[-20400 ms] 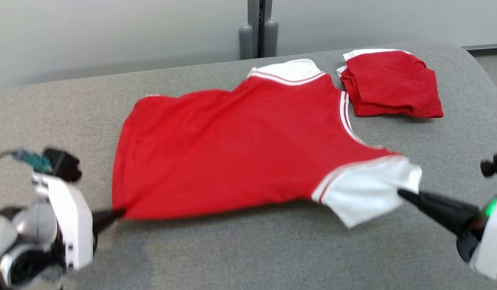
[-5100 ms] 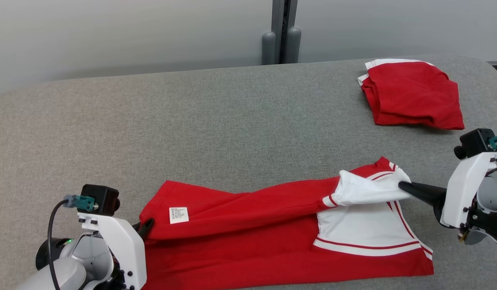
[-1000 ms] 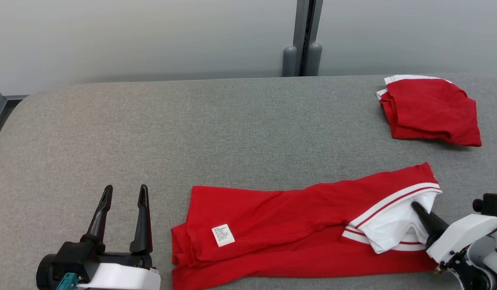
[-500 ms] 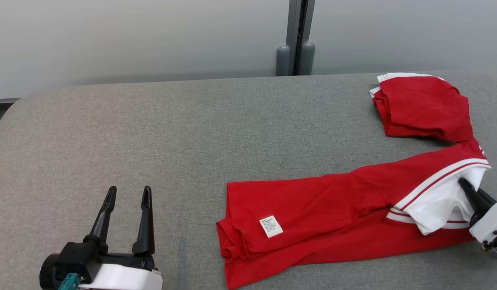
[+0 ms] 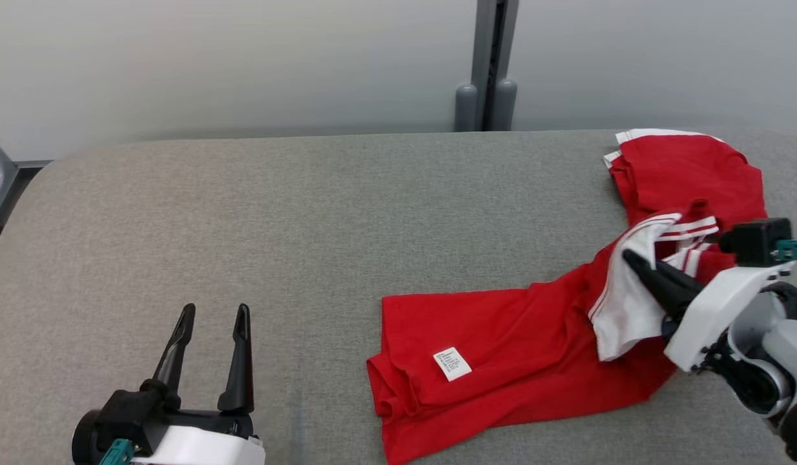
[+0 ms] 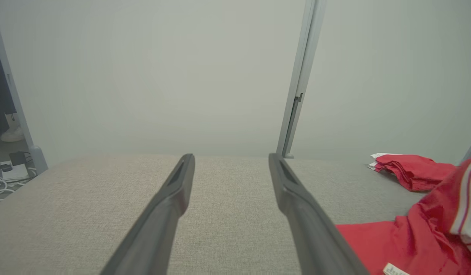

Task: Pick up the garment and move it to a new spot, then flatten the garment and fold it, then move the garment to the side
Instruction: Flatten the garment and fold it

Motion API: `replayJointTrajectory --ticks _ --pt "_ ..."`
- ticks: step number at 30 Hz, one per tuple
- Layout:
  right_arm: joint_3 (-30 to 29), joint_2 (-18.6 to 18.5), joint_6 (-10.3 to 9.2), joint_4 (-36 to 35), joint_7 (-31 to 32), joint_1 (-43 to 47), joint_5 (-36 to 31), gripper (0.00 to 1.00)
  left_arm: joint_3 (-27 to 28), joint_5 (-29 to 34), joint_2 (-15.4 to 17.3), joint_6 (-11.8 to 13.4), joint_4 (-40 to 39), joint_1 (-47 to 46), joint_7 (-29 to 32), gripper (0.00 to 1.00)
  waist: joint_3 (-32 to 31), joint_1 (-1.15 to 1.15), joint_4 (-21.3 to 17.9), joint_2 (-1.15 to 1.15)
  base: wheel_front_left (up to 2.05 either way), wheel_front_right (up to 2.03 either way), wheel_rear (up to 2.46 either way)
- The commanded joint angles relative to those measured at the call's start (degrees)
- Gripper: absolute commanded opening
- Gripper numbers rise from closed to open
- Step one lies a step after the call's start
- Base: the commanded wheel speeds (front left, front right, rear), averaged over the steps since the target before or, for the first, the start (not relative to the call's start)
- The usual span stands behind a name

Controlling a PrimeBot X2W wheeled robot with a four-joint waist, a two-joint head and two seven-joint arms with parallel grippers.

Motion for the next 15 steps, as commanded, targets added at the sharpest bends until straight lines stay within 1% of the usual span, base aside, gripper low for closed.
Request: replayJointTrajectory --ticks 1,6,9,12,15 --pt "-0.3 -0.2 0.01 -0.5 0.4 0.3 -0.6 0.00 0.1 -0.3 0.2 0.0 0.0 0.7 0.0 1.00 -0.3 0.00 0.8 0.00 0.00 0.00 0.00" --pt "-2.4 2.8 0.02 -7.1 4.3 2.7 -4.3 0.00 -0.5 -0.7 0.2 0.5 -0.1 0.9 0.0 1.00 -0.5 0.00 3.3 0.00 0.00 0.00 0.00" --pt "-4.1 4.8 0.01 -8.9 7.3 4.7 -6.4 0.00 -0.8 -0.8 0.2 0.4 0.0 1.0 0.0 1.00 -0.3 0.00 5.0 0.00 0.00 0.00 0.00" --pt "-5.7 7.9 0.01 -9.4 10.3 6.9 -8.3 0.00 -1.1 -0.9 0.2 0.6 0.1 0.5 0.0 1.00 -0.3 0.00 6.8 0.00 0.00 0.00 0.00" --pt "-7.8 12.1 0.01 -8.1 12.5 9.0 -10.1 0.00 -1.3 -1.1 0.2 0.4 0.4 0.5 0.0 1.00 -0.3 0.00 8.2 0.00 0.00 0.00 0.00"
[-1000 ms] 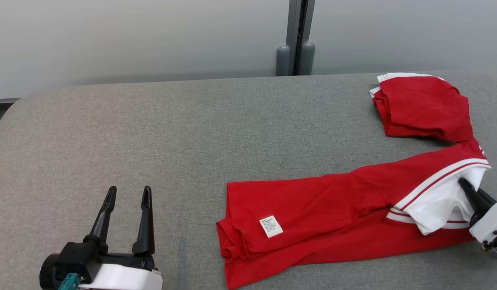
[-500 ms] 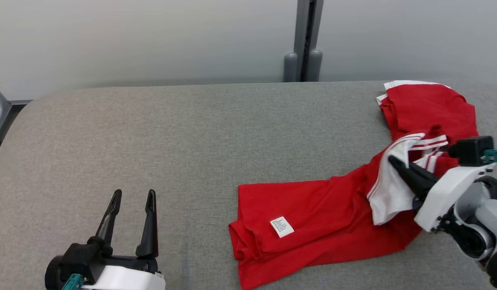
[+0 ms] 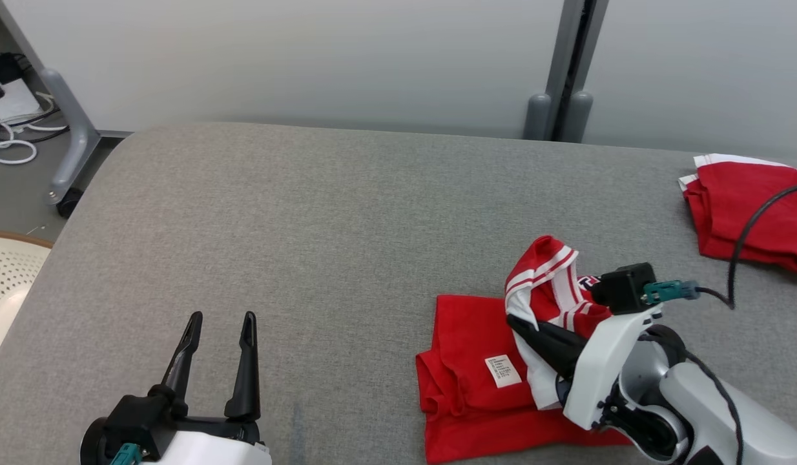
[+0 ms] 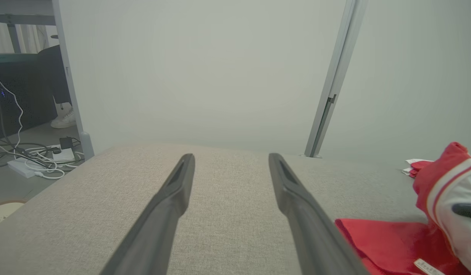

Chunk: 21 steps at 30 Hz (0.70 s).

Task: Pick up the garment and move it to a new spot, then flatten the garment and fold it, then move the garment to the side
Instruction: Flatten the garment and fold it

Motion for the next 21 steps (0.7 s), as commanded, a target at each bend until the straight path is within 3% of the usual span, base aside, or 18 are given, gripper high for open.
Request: replayJointTrajectory --ticks 1,9,15,16,17,18,19,21 --pt "-0.7 0.5 0.02 0.5 0.3 0.6 -0.9 0.00 -0.1 -0.2 0.2 -0.3 0.2 -0.3 0.0 1.00 0.0 0.00 1.0 0.00 0.00 0.00 0.00" --pt "-6.1 10.0 0.02 6.8 1.9 3.0 -4.9 0.00 -0.5 -0.4 0.2 -0.2 0.8 -0.7 0.0 1.00 0.3 0.00 3.6 0.00 0.00 0.00 0.00" --pt "-8.1 13.7 0.02 9.6 2.4 3.2 -7.3 0.00 -0.4 -0.4 0.2 0.0 0.8 -0.9 0.0 1.00 0.6 0.00 3.6 0.00 0.00 0.00 0.00" --pt "-8.5 14.1 0.02 9.8 2.3 3.3 -7.3 0.08 -0.3 -0.3 0.2 0.0 0.9 -0.9 0.0 1.00 0.6 0.00 3.5 0.00 0.00 0.00 0.00" --pt "-8.9 14.5 0.02 10.0 2.3 3.4 -7.2 0.33 -0.2 -0.2 0.2 0.0 0.9 -1.0 0.0 1.00 0.7 0.00 3.3 0.00 0.00 0.00 0.00" --pt "-9.3 15.0 0.02 10.0 2.4 3.6 -7.0 0.75 -0.1 -0.1 0.2 0.0 0.9 -1.0 0.0 1.00 0.7 0.00 3.1 0.00 0.00 0.00 0.00" --pt "-9.7 15.2 0.02 9.9 2.3 3.6 -6.9 1.00 0.0 0.1 0.2 -0.1 1.0 -1.1 0.0 1.00 0.7 0.00 2.8 0.00 0.00 0.00 0.00" --pt "-10.0 15.6 0.02 9.1 2.6 4.0 -6.4 1.00 0.1 0.3 0.2 -0.2 1.1 -1.1 0.0 1.00 0.6 0.00 2.2 0.00 0.00 0.00 0.00"
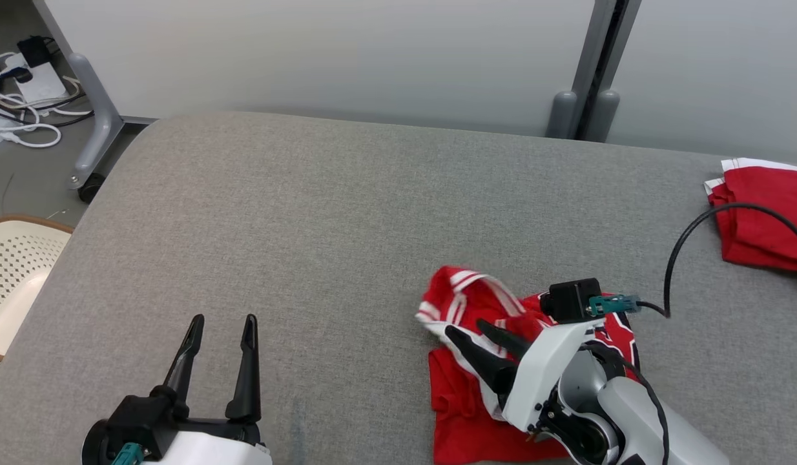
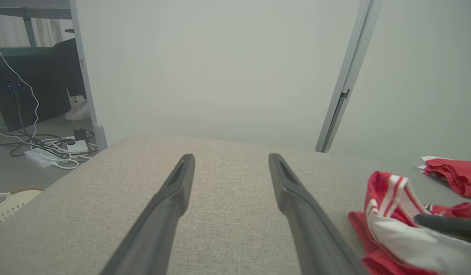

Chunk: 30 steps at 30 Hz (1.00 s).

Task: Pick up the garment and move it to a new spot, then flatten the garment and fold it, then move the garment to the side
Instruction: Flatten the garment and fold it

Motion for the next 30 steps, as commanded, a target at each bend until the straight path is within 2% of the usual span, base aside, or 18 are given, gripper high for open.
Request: replayJointTrajectory --ticks 1,4,8,9,13,16,22,28,29,30 --pt "-0.3 0.1 0.03 -1.4 0.3 0.9 1.0 1.00 0.3 0.5 0.2 -0.2 0.1 -0.9 0.0 1.00 -0.2 0.00 -0.8 0.00 0.00 0.00 0.00" --pt "-0.8 0.2 0.03 -5.5 1.1 1.6 3.0 1.00 0.7 0.5 0.2 -0.3 0.3 -0.7 0.0 1.00 -0.5 0.00 -1.8 0.00 0.00 0.00 0.00" --pt "-2.3 -1.2 0.03 -14.8 2.8 3.7 7.9 1.00 1.2 0.9 0.2 -0.5 0.3 -0.5 0.0 1.00 -1.0 0.00 -3.2 0.00 0.00 0.00 0.00" --pt "-2.3 -1.2 0.03 -14.8 2.8 3.7 7.9 1.00 1.2 0.9 0.2 -0.5 0.3 -0.5 0.0 1.00 -1.0 0.00 -3.2 0.00 0.00 0.00 0.00" --pt "-6.3 -4.3 0.03 -23.9 4.3 6.2 11.2 1.00 1.3 0.9 0.2 -0.6 0.2 0.1 0.0 1.00 -1.6 0.00 -4.3 0.00 0.00 0.00 0.00" --pt "-11.5 -7.6 0.03 -28.0 4.2 8.3 10.5 1.00 1.2 0.8 0.2 -0.7 0.2 0.4 0.0 1.00 -1.9 0.00 -4.7 0.00 0.00 0.00 0.00" --pt "-23.2 -11.4 0.03 -28.0 4.6 12.8 5.2 1.00 0.8 0.6 0.2 -0.8 0.2 0.7 0.0 1.00 -2.1 0.00 -4.6 0.00 0.00 0.00 0.00" --pt "-28.4 -9.3 0.03 -25.0 6.0 15.1 -1.7 1.00 0.6 0.5 0.2 -0.8 0.3 0.4 0.0 1.00 -2.0 0.00 -4.5 0.00 0.00 0.00 0.00" --pt "-28.8 -8.7 0.03 -24.5 6.1 15.1 -2.5 0.77 0.5 0.5 0.2 -0.9 0.3 0.3 0.0 1.00 -1.9 0.00 -4.4 0.00 0.00 0.00 0.00" --pt "-29.0 -8.1 0.03 -23.9 6.2 14.9 -3.3 0.50 0.4 0.6 0.2 -1.0 0.4 0.1 0.0 1.00 -1.9 0.00 -4.3 0.00 0.00 0.00 0.00"
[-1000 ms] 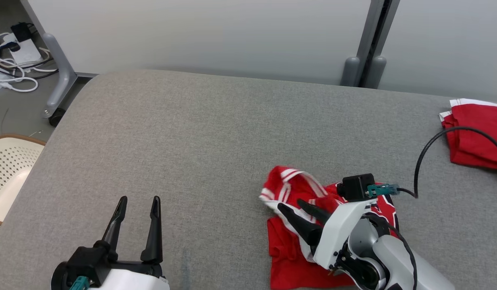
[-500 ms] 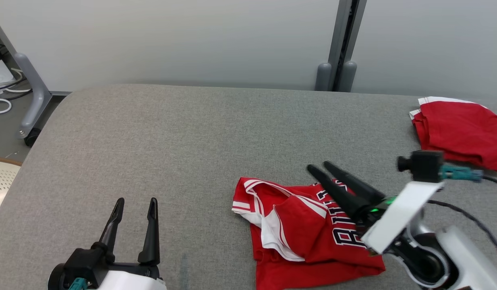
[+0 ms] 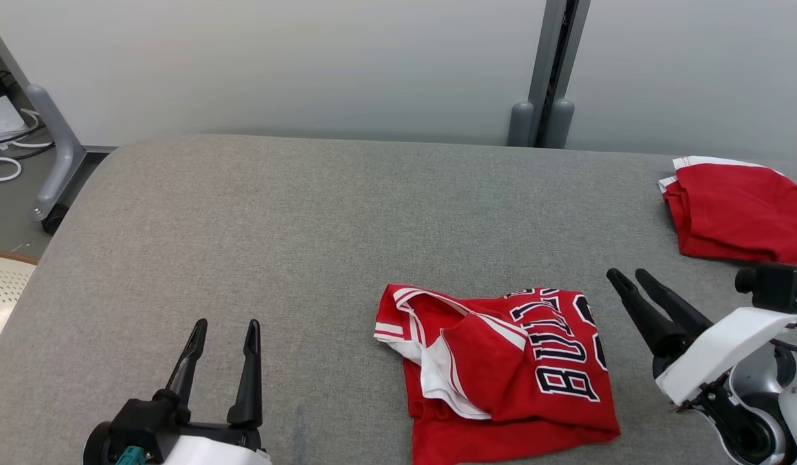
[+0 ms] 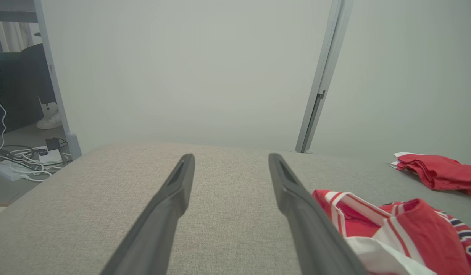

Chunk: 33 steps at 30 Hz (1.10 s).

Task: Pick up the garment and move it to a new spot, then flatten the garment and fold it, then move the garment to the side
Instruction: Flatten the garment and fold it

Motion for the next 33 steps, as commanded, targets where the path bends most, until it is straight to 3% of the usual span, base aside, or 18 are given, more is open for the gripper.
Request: replayJointTrajectory --ticks 1,16,23,33 --pt "-0.5 0.5 0.03 0.8 -0.1 -0.2 -1.2 0.00 0.0 -0.1 0.2 -0.3 0.0 -0.5 0.0 1.00 0.1 0.00 0.1 0.00 0.00 0.00 0.00" --pt "7.3 6.9 0.03 17.1 5.8 -3.5 -4.7 0.00 0.2 -0.7 0.2 -0.3 0.6 -1.3 0.0 1.00 0.7 0.00 3.5 0.00 0.00 0.00 0.00" --pt "13.1 7.9 0.03 18.9 5.2 -4.2 -3.2 0.00 0.0 -0.9 0.2 -0.1 0.8 -1.6 0.0 1.00 1.0 0.00 4.7 0.00 0.00 0.00 0.00" --pt "28.4 9.2 0.03 19.2 3.9 -3.1 -0.6 0.00 0.2 -0.9 0.2 0.0 0.7 -1.4 0.0 1.00 1.1 0.00 4.9 0.00 0.00 0.00 0.00"
